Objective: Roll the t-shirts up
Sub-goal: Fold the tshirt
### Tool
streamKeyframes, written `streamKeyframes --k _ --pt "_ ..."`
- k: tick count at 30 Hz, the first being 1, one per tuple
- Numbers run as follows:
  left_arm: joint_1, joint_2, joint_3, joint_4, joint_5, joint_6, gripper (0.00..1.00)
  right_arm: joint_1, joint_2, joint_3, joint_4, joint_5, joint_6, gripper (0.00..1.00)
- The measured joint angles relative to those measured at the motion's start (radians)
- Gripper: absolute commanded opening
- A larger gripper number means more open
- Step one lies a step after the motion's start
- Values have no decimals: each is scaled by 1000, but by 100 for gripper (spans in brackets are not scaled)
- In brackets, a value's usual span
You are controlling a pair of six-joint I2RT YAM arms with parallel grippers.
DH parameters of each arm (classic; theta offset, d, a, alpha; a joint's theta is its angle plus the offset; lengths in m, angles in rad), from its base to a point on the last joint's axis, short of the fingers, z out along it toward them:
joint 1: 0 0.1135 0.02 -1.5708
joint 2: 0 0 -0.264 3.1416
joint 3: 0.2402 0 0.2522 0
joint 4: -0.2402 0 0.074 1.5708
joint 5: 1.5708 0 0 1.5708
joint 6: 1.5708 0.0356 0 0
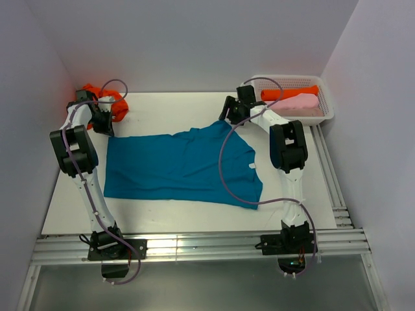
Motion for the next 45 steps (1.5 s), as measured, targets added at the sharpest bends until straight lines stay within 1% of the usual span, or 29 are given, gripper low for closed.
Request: streamKeyframes --k 6,10,11,16,22,27,30,41,45 --pt "-2 0 0 -1 1 3 0 1 -21 -14 28 -23 7 67" --pt "-4 0 0 -2 3 4 0 2 -21 -14 34 -33 9 63" --pt "-5 0 0 -2 3 4 0 2 -21 -14 34 -34 9 60" --pt "-7 0 0 -3 8 5 0 2 -21 -14 31 -34 5 52" --pt "-11 0 0 -6 11 7 0 2 -21 -14 22 -39 -10 48" --pt "-15 0 0 -6 12 12 0 2 -21 -14 8 -50 -22 47" --pt "-17 0 0 -6 12 15 0 2 -21 -15 7 -55 -24 48" --pt "-20 0 0 -6 12 22 0 2 -37 -71 17 -63 -27 50" --pt "-21 0 0 -6 12 23 0 2 -50 -96 40 -66 -27 54"
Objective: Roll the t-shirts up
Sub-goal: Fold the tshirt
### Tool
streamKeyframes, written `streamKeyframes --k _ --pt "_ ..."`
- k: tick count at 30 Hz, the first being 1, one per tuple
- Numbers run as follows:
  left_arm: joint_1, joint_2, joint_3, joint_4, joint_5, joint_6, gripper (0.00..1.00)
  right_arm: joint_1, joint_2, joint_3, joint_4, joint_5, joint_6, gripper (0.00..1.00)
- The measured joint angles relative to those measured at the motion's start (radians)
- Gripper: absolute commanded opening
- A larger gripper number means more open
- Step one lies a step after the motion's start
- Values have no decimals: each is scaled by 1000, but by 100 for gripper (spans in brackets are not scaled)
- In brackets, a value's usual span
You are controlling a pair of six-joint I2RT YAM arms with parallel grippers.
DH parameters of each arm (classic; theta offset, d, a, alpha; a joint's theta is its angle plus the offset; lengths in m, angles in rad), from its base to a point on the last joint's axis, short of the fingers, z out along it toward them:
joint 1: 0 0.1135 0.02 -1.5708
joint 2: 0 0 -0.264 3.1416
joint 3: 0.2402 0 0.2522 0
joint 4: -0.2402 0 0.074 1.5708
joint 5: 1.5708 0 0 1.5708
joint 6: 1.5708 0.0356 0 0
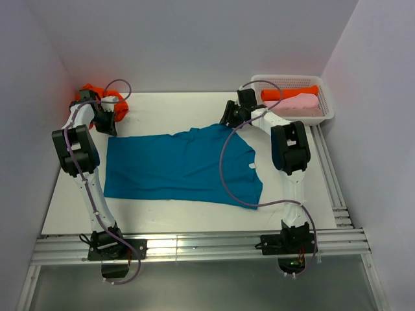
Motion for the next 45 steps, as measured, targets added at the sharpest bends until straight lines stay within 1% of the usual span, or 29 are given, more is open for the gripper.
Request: streamKeyframes --k 4,14,19,28,45 --pt "0 0 0 0 0 3 0 0 -19 -25 21 -8 0 56" --pt "-3 0 0 -1 -1 7 0 0 -29 -21 28 -19 -19 53" --pt "-5 0 0 -1 -2 8 0 0 -29 4 -8 -18 -41 49" --pt "-11 0 0 -1 -2 8 0 2 -18 122 -70 -14 -89 47" --pt "-18 0 0 -2 -3 18 0 22 -9 123 -138 11 -163 47"
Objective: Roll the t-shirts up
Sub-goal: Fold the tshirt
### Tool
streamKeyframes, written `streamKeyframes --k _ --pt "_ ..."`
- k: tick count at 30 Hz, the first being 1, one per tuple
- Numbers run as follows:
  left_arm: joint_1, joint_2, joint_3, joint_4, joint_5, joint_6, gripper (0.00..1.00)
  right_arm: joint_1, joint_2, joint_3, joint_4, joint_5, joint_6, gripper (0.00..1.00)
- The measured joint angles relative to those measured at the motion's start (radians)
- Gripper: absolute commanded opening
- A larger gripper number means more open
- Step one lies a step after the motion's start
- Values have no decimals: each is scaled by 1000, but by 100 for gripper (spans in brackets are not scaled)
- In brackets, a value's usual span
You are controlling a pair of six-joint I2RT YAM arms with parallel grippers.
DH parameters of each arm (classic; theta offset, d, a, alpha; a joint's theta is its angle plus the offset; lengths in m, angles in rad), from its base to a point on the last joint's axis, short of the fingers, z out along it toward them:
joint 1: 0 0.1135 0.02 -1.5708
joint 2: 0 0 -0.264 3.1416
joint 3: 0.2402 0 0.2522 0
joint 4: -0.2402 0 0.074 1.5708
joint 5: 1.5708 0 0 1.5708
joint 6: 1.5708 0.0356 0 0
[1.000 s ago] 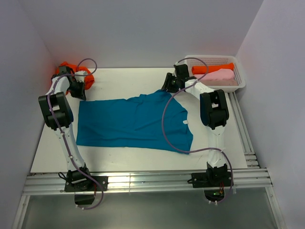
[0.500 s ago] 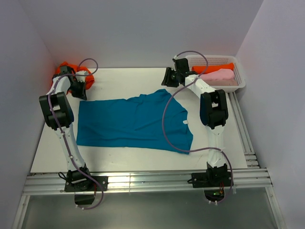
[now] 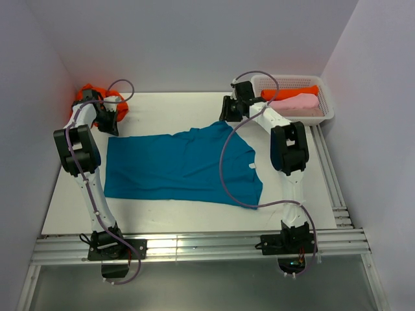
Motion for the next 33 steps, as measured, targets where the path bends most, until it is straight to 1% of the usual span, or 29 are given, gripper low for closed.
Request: streamKeyframes --k 7,13,15,19,20,22,23,25,26,30,33 --pt "-2 0 0 -1 0 0 0 2 48 25 -39 24 -26 47" --pt "-5 0 0 -1 -3 7 0 2 53 32 -69 45 -40 47" --pt "-6 0 0 -1 -3 7 0 2 53 38 -70 50 -41 46" --pt "-8 0 0 -1 -3 7 0 5 57 53 -71 55 -42 37" --pt "-8 0 0 -1 -3 7 0 5 59 57 -71 55 -42 32" --pt "-8 0 0 -1 -3 7 0 5 61 60 -70 54 -39 27" --pt "-9 0 0 -1 -2 7 0 5 62 60 -71 54 -36 21" --pt "-9 0 0 0 -2 7 0 5 63 60 -72 54 -33 16" --pt "-10 0 0 2 -2 7 0 5 63 60 -71 55 -28 12" --pt "-11 -2 -8 15 3 7 0 5 62 50 -60 76 -12 5" --pt "-12 -16 -34 40 15 7 0 5 55 16 -49 108 5 3"
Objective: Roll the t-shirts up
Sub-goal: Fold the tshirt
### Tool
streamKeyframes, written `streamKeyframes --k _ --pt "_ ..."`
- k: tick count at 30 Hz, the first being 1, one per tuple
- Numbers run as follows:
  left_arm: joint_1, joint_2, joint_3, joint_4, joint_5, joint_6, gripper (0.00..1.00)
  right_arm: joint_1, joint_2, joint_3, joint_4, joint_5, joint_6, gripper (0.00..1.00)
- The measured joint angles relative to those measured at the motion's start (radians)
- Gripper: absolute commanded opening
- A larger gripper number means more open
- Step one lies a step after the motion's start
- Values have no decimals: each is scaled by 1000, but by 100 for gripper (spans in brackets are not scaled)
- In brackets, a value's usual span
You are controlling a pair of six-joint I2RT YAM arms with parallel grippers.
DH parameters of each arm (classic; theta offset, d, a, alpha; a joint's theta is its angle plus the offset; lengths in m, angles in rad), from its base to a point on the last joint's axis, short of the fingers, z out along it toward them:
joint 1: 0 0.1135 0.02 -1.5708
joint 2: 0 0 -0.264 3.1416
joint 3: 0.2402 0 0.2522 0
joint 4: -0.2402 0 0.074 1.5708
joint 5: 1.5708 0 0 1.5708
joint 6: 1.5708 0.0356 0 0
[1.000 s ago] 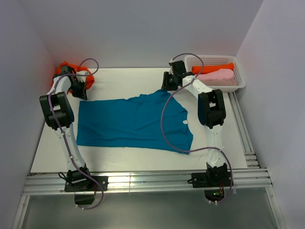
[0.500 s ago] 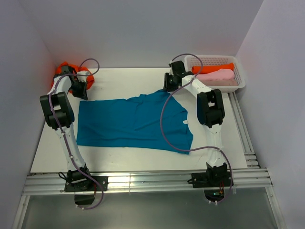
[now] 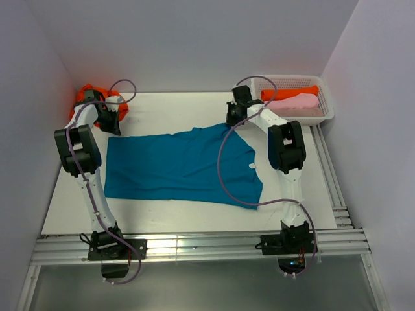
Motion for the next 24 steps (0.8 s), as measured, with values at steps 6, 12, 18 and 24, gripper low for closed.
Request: streamKeyframes --k 6,12,18,24 --pt "-3 -26 -45 43 35 0 0 0 -52 -92 10 84 42 0" --pt "-7 -65 -61 85 56 -2 0 2 -146 -158 20 164 77 0" --pt "-8 -72 -51 93 55 -1 0 3 -181 -163 29 210 101 0" --pt "-8 -71 -46 64 27 2 19 2 -181 -176 26 222 122 0"
